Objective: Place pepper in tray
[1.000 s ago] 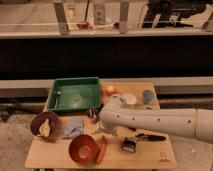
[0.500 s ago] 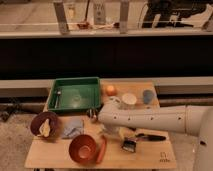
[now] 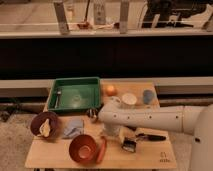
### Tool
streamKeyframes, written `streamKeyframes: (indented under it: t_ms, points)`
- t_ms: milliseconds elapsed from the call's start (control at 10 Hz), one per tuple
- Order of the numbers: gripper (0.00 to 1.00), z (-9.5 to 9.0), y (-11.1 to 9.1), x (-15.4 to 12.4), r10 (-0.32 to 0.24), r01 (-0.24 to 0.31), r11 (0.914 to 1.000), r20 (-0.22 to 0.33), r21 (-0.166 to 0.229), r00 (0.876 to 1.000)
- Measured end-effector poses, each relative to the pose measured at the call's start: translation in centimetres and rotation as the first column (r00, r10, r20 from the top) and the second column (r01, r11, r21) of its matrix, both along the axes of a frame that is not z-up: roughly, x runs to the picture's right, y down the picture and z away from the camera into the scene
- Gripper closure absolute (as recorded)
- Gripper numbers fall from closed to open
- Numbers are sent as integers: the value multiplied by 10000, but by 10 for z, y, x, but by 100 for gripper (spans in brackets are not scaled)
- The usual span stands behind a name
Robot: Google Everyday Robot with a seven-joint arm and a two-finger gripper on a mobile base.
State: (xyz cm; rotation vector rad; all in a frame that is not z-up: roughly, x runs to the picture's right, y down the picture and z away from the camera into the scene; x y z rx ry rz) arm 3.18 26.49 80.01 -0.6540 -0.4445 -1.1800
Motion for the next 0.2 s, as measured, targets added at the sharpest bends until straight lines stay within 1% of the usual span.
streamKeyframes:
  t_ms: [100, 200]
  points:
    - [20, -3, 3, -2, 109, -109, 9999, -89, -25, 9999]
    - [21, -7, 6, -5, 348, -348, 9993, -52, -124, 9994]
